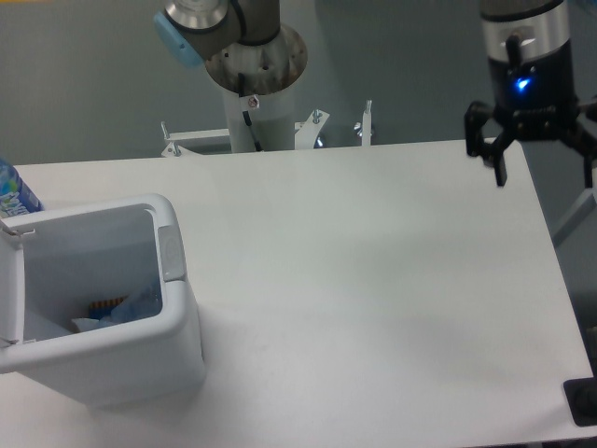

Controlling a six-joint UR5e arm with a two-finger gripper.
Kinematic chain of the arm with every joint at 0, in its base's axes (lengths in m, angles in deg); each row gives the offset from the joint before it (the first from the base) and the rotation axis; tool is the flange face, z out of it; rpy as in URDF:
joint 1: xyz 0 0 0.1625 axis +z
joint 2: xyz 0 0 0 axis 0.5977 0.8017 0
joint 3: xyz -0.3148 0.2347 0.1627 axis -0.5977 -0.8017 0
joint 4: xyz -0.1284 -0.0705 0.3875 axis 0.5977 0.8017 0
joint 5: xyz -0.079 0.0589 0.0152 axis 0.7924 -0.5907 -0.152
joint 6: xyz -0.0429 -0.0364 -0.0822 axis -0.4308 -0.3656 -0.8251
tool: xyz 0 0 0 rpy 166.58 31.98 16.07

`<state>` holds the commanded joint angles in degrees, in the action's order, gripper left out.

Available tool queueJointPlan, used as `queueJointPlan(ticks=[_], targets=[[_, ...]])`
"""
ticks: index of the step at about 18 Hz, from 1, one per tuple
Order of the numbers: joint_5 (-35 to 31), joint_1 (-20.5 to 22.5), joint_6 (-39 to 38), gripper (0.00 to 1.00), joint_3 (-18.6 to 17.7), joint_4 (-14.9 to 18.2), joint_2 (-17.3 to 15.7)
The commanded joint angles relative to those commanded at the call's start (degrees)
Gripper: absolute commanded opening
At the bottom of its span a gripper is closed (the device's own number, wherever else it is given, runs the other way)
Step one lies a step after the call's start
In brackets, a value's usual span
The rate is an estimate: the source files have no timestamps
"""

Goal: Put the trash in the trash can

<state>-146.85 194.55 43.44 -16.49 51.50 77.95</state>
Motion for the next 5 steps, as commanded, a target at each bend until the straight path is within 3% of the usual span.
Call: queueJointPlan(ticks=[5], targets=[[-1.1,-0.1,0.8,1.00,-0.4,0.4,-0.6]])
